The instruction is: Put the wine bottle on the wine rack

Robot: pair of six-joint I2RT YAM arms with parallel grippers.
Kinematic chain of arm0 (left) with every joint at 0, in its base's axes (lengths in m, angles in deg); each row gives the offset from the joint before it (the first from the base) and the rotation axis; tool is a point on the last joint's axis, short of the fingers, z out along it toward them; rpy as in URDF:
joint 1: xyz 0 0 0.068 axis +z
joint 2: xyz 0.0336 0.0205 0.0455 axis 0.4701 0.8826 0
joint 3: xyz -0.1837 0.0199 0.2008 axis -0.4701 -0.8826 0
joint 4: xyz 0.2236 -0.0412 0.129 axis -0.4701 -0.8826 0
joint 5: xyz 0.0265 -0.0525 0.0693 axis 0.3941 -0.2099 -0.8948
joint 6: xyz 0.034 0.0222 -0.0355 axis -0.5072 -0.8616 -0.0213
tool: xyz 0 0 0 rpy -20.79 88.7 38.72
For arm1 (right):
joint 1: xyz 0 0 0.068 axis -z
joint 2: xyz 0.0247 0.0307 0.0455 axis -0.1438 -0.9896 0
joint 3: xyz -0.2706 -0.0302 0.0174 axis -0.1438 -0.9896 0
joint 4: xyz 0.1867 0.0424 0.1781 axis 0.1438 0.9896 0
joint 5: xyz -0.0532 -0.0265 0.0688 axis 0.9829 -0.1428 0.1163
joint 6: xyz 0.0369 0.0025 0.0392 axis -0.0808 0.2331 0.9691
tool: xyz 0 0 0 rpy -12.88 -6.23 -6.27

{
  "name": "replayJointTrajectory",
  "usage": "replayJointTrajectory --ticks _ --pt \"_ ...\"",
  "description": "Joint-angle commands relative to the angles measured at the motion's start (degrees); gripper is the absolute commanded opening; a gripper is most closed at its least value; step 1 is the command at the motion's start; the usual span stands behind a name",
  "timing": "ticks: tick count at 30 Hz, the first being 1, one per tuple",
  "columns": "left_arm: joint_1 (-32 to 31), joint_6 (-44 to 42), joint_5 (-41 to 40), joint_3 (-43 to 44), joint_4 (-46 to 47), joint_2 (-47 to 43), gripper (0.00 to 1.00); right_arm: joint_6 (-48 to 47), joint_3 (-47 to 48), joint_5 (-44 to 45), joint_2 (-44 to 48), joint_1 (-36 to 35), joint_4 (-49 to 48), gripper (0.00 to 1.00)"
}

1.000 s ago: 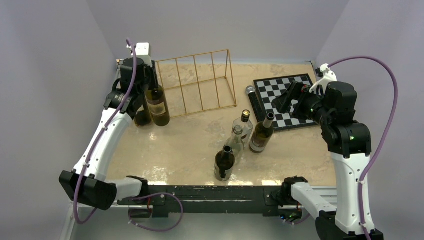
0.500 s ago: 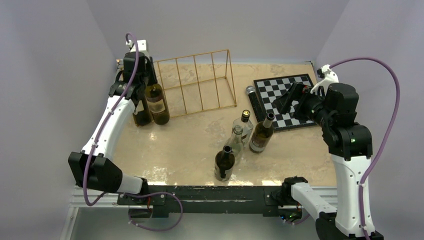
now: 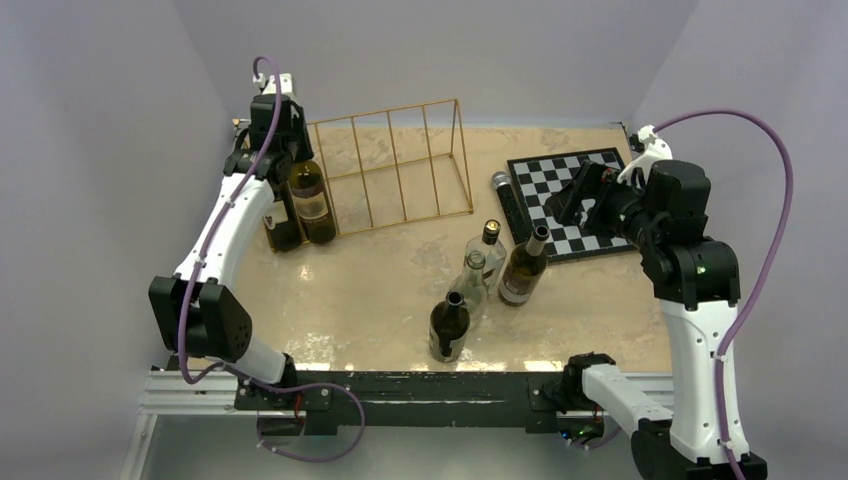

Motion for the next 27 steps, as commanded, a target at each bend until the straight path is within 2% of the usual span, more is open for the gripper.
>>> replayJointTrajectory --ticks 1,14,19,27 --pt "1.0 1.4 -0.2 4.1 4.7 0.1 0.0 -0.9 1.5 0.9 0.0 0.3 -1.6 0.98" --pt "2.4 2.0 0.2 5.4 1.9 4.4 0.0 -1.5 0.3 2.6 0.6 0.4 -1.3 0.98" --pt "2.6 2.0 0.3 4.9 1.9 5.3 0.12 -1.6 -0.2 3.0 1.0 0.4 -1.4 0.98" --pt "2.8 2.0 -1.6 5.0 1.8 8.0 0.24 -1.6 -0.7 4.0 1.9 0.4 -0.5 0.98"
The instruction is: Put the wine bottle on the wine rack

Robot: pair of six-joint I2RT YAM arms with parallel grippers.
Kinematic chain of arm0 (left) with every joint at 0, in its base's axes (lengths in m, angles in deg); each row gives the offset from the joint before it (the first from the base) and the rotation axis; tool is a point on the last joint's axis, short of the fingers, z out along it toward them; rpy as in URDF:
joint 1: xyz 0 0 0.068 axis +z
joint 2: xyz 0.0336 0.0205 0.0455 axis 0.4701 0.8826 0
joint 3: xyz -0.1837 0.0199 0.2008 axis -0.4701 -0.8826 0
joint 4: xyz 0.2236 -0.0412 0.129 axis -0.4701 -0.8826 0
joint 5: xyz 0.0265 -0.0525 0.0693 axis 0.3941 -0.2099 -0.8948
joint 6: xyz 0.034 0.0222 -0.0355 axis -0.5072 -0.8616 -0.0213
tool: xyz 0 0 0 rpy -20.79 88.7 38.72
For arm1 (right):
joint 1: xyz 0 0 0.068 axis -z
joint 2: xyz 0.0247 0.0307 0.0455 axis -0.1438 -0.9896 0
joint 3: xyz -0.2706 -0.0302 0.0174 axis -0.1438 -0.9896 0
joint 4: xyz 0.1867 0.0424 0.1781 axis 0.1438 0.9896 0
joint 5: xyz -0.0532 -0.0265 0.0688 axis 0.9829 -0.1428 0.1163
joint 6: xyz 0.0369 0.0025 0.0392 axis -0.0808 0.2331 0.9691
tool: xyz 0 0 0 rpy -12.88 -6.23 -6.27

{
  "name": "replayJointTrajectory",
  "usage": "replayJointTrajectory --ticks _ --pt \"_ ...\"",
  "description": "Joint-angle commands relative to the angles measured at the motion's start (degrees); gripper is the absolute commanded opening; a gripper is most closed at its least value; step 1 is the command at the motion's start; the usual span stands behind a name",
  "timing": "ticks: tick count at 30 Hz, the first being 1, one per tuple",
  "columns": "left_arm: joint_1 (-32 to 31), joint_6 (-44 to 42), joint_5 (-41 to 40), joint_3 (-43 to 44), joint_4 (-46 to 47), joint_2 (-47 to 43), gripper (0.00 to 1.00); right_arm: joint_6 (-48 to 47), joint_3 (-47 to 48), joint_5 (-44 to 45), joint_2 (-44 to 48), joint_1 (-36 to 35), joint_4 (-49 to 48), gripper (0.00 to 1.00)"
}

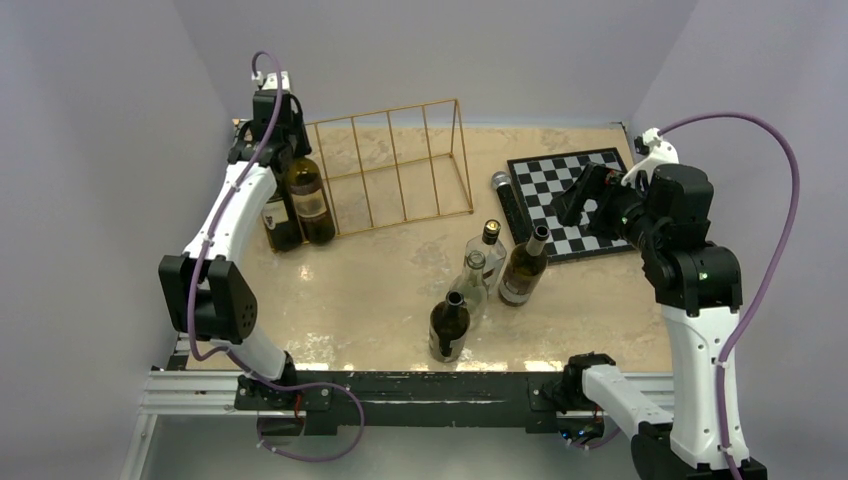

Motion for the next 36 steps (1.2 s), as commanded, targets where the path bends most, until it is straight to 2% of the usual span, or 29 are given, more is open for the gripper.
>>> replayJointTrajectory --ticks 1,20,24,31,36 --pt "0.6 0.9 -1.6 2.2 1.6 2.4 0.25 -1.0 -0.6 1.8 1.3 0.4 -0.5 0.98" --pt "2.6 3.2 -1.1 8.9 0.3 12.1 0.43 0.7 0.9 2.0 3.8 0.3 2.2 0.98" --pt "2.9 3.5 -0.3 9.3 0.0 12.7 0.5 0.7 1.4 1.9 3.8 0.4 2.5 0.98" --pt "2.9 3.9 1.1 8.7 -0.4 11.6 0.54 0.9 1.9 1.3 4.1 0.3 2.9 0.98" --pt "2.9 4.5 3.0 7.9 -0.4 8.2 0.64 1.0 1.6 0.9 4.9 0.3 3.1 0.98"
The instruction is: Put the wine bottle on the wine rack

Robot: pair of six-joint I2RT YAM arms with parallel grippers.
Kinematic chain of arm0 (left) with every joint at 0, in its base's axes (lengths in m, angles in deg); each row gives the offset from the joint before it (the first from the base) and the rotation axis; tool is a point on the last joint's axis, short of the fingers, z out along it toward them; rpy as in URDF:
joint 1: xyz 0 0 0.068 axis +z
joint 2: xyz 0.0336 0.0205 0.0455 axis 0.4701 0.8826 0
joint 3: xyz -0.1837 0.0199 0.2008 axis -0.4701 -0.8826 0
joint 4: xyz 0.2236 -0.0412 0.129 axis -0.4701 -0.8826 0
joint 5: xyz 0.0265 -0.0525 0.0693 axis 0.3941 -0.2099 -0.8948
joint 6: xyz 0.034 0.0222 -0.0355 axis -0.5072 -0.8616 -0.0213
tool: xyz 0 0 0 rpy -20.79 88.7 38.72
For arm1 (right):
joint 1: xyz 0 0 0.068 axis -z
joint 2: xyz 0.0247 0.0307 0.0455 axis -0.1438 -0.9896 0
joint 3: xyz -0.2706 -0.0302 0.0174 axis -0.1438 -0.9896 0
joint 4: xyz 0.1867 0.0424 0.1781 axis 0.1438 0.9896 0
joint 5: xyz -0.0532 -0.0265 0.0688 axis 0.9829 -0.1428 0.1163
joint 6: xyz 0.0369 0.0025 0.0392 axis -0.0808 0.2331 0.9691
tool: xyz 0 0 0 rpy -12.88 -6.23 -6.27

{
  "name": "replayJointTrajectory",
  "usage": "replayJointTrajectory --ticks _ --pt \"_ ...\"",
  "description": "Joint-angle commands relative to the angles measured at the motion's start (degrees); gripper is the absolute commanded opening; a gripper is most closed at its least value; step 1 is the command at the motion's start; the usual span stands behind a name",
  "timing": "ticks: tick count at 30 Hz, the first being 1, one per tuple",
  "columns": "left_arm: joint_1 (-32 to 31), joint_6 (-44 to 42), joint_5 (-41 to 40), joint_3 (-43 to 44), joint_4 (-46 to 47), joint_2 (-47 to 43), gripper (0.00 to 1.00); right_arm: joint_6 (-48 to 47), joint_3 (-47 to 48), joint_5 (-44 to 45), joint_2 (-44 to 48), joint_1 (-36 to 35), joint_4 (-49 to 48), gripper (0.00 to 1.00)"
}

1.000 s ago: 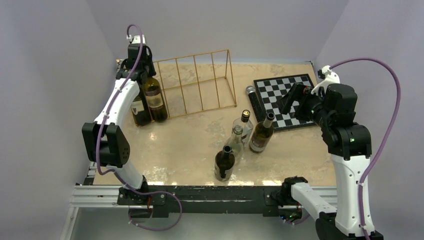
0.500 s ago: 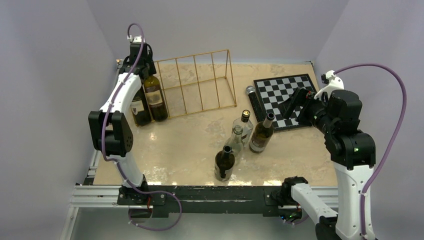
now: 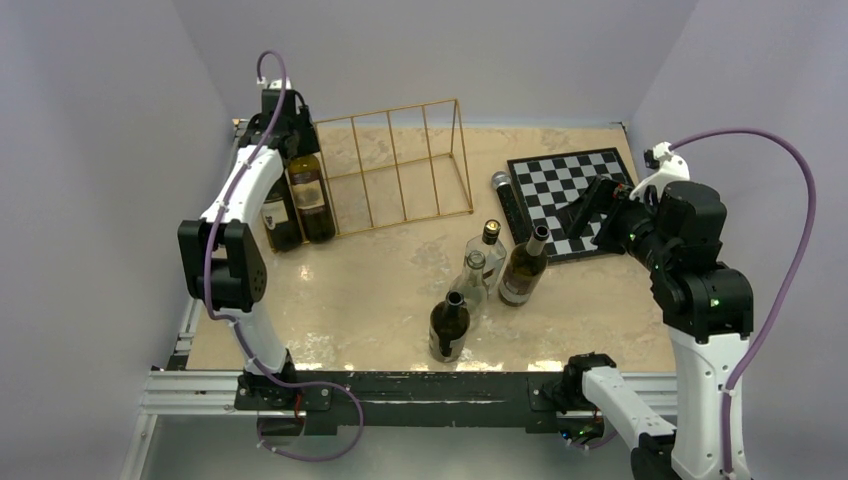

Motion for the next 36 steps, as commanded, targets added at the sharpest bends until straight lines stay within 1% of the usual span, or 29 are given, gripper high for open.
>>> replayJointTrajectory --ticks 1,7,10,12,14,16,18,20,22,25,29,33,36 --pt "0.4 1.5 3.0 0.9 0.5 -5.4 0.66 0.7 1.8 -0.3 1.3 0.3 0.4 0.98" --pt "0.4 1.0 5.3 2.5 -2.5 -9.3 0.74 0.6 2.0 -1.5 1.7 0.4 0.8 0.98" --pt "0.4 0.4 7.5 2.7 -4.5 -11.6 0.83 0.1 2.3 -2.9 2.0 0.3 0.8 0.98" --pt "0.4 -0.8 11.6 3.5 -6.5 -12.9 0.91 -1.6 2.8 -6.3 1.9 0.3 0.5 0.98" --pt "0.4 -2.5 18.3 5.1 -9.3 -13.3 0.99 -2.7 3.8 -10.0 1.4 0.3 0.3 0.98" --pt "0.3 -3.9 26.5 6.8 -12.1 -13.5 0.99 -3.3 4.7 -12.7 0.8 0.4 -0.3 0.98" --pt "0.1 -5.1 35.6 6.6 -13.2 -14.6 0.99 -3.7 4.9 -17.4 0.1 0.3 -2.1 0.98" --pt "-0.9 -6.0 41.5 5.1 -13.9 -16.7 0.99 -3.1 3.6 -22.1 0.1 0.3 -5.3 0.97" --pt "-2.4 -6.3 45.0 3.2 -14.5 -19.2 0.99 -1.0 2.0 -24.7 0.2 0.2 -8.8 0.96" --pt "-6.3 -6.8 49.5 0.1 -13.5 -23.5 0.99 1.5 0.2 -25.3 0.1 0.2 -11.5 0.95" --pt "-13.9 -10.3 53.2 -5.3 -12.3 -30.2 0.99 2.5 0.1 -23.7 -0.7 0.2 -11.4 0.95" --pt "-19.1 -10.4 61.3 -13.0 -5.5 -37.5 0.99 2.5 0.3 -23.0 -1.3 0.2 -10.9 0.95" --pt "-21.9 -11.0 68.3 -15.5 -4.1 -40.5 0.99 2.9 -0.1 -23.1 -1.5 0.2 -11.3 0.95"
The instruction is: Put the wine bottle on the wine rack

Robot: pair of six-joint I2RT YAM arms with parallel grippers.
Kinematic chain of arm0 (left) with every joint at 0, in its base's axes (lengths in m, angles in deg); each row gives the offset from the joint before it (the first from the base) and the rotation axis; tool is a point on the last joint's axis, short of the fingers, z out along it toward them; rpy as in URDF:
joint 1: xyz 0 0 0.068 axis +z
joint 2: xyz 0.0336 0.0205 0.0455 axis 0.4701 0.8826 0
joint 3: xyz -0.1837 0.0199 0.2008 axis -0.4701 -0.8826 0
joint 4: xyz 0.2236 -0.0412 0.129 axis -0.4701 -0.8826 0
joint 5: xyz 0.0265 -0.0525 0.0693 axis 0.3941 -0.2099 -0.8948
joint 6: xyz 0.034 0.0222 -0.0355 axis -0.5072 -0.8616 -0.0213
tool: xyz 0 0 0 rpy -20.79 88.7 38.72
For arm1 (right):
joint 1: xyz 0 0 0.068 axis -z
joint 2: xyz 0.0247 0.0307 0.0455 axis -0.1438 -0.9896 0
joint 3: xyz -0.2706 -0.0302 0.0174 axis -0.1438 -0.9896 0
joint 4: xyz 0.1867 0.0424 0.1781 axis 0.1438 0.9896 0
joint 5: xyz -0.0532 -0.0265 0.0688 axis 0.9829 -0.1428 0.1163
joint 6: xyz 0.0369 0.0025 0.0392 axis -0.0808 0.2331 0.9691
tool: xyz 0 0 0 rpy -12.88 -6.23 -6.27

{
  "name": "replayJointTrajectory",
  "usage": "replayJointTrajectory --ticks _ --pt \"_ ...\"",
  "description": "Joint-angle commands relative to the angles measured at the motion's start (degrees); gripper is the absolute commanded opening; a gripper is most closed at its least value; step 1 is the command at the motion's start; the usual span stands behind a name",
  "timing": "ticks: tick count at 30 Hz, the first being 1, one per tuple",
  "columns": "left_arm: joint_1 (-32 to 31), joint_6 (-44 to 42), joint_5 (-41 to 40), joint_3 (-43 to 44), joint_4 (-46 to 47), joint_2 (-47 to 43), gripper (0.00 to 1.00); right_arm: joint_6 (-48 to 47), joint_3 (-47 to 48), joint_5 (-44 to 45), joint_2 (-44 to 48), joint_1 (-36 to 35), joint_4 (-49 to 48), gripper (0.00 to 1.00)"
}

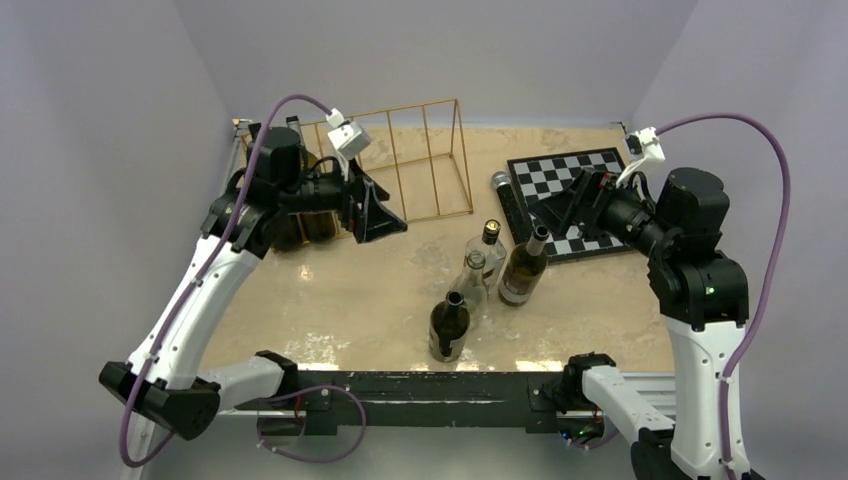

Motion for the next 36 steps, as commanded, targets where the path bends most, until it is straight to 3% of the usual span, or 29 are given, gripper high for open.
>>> replayJointTrajectory --ticks 1,4,9,23,36 --pt "-3.2 -2.3 13.7 -3.2 6.0 -3.6 0.99 1.3 -0.6 -1.1 0.0 0.1 -3.1 0.95" --pt "-7.4 -2.2 17.0 -5.7 8.3 -3.6 0.99 1.5 -1.0 -0.4 -0.4 0.1 -3.0 0.95" --pt "-13.7 1.7 14.0 -12.0 16.3 -3.8 0.98 1.5 -1.0 0.2 -0.7 0.2 -2.5 0.94" --pt "-20.6 5.9 17.1 -18.6 24.8 -2.5 0.86 0.7 -1.1 1.0 -0.9 0.2 -1.1 0.94" --pt "-26.0 5.4 9.8 -23.2 30.4 -1.2 0.82 -0.9 1.4 2.2 -1.9 0.2 1.5 0.94"
